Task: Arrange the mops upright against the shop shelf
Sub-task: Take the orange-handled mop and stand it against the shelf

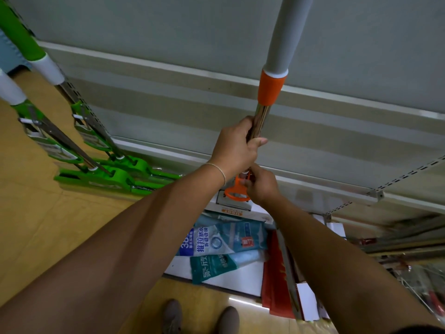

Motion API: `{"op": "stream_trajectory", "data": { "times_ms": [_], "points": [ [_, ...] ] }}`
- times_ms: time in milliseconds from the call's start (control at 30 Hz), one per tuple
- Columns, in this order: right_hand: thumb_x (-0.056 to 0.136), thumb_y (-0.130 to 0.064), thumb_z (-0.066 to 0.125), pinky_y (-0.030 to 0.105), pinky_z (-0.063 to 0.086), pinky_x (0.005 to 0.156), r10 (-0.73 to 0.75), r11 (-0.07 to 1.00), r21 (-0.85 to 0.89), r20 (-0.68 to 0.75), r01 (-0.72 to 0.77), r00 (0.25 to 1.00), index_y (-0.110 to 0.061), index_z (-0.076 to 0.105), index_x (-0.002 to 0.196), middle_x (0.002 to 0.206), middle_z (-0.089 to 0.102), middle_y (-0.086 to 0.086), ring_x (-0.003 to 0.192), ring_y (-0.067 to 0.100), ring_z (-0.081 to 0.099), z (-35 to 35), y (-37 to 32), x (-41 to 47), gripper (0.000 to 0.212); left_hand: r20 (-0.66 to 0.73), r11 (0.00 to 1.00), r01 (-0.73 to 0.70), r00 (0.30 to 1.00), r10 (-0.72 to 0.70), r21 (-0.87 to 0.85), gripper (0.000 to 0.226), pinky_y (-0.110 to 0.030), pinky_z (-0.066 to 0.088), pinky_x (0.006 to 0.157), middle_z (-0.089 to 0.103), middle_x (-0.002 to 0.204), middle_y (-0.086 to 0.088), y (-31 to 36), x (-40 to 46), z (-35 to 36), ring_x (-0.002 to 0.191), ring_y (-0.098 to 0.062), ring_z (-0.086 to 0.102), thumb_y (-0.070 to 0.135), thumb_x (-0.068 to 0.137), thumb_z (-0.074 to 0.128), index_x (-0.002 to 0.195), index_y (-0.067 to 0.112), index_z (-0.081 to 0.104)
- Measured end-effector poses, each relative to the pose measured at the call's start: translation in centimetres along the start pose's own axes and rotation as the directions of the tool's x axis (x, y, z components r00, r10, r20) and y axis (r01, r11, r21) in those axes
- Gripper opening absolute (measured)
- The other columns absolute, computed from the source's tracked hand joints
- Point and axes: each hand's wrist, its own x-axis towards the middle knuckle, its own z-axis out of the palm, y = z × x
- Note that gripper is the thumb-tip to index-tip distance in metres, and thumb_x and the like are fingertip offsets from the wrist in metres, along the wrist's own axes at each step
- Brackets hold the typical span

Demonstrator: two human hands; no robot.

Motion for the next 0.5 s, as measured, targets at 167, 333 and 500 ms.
{"op": "stream_trajectory", "data": {
  "times_ms": [167,333,500],
  "points": [
    [0.090,-0.009,0.063,0.028,0.040,0.083,0.021,1.000,0.018,-0.005,-0.021,1.000,-0.021,0.059,0.123,0.115,0.069,0.005,0.108,0.025,0.062,-0.1,-0.3,0.1,0.035,-0.012,1.000,0.009,1.000,-0.008,0.007,0.020,-0.042,0.057,0.081,0.070,0.091,-0.008,0.3,0.0,0.1,0.085,-0.023,0.067,0.025,0.087,0.067,0.102,0.014,0.059],
    [0.096,-0.017,0.059,0.028,0.039,0.080,0.082,0.995,0.065,0.001,-0.082,0.997,-0.018,0.057,0.130,0.123,0.065,0.007,0.113,0.026,0.060,-0.4,-0.7,-0.4,0.035,0.034,0.998,0.045,0.998,-0.043,-0.036,0.017,-0.033,0.053,0.081,0.066,0.094,-0.003,1.1,-0.6,-0.1,0.088,-0.018,0.063,0.024,0.091,0.063,0.104,0.017,0.054],
    [0.093,-0.034,0.063,0.039,0.047,0.094,0.117,0.993,0.023,-0.020,-0.116,0.993,-0.018,0.049,0.142,0.132,0.061,0.011,0.119,0.029,0.058,-1.0,-1.3,-0.9,0.053,0.143,0.982,0.191,0.971,-0.191,0.015,0.054,-0.030,0.043,0.098,0.057,0.130,-0.003,0.0,-1.9,-0.5,0.122,-0.020,0.053,0.028,0.093,0.062,0.140,0.021,0.038]
  ]
}}
